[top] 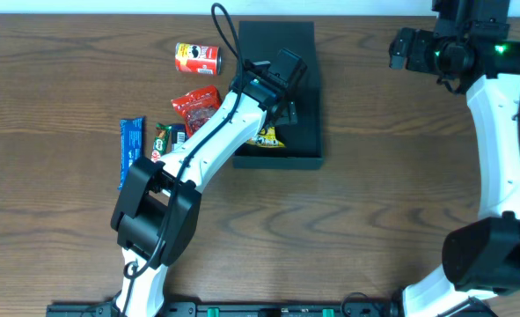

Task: Pack container
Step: 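Carry the yellow bag into the black box and release it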

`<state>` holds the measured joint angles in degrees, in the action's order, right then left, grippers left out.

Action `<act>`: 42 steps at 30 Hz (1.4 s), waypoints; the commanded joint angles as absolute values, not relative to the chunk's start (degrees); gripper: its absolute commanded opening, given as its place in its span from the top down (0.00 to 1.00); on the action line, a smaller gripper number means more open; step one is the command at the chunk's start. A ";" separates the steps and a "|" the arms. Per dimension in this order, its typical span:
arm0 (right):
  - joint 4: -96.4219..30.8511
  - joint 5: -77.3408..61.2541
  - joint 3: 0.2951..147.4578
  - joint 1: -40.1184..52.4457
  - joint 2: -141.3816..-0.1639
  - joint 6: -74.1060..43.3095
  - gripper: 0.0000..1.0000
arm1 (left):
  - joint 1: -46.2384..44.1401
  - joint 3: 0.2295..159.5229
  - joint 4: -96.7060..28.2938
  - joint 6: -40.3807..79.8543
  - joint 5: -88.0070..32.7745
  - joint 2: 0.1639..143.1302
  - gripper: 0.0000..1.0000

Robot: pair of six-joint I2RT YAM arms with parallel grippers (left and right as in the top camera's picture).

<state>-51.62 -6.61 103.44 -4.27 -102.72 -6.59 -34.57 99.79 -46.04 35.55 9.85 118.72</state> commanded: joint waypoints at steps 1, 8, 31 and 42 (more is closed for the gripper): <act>-51.75 -6.44 103.85 -4.54 -102.28 -7.29 0.01 | -34.63 102.43 -46.02 31.55 10.90 117.95 0.05; -51.96 -6.44 103.85 -4.51 -102.28 -7.29 0.01 | -34.63 103.33 -47.42 28.67 9.26 117.99 0.78; -53.60 -6.44 103.85 -4.43 -102.28 -7.27 0.01 | -34.52 103.20 -54.54 26.98 0.34 127.92 0.85; -53.56 -6.44 103.85 -4.43 -102.28 -7.27 0.01 | -34.52 103.26 -57.45 26.98 -0.03 127.72 0.86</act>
<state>-53.36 -6.61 103.44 -4.27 -102.72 -6.59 -34.57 102.37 -56.95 27.35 0.60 126.34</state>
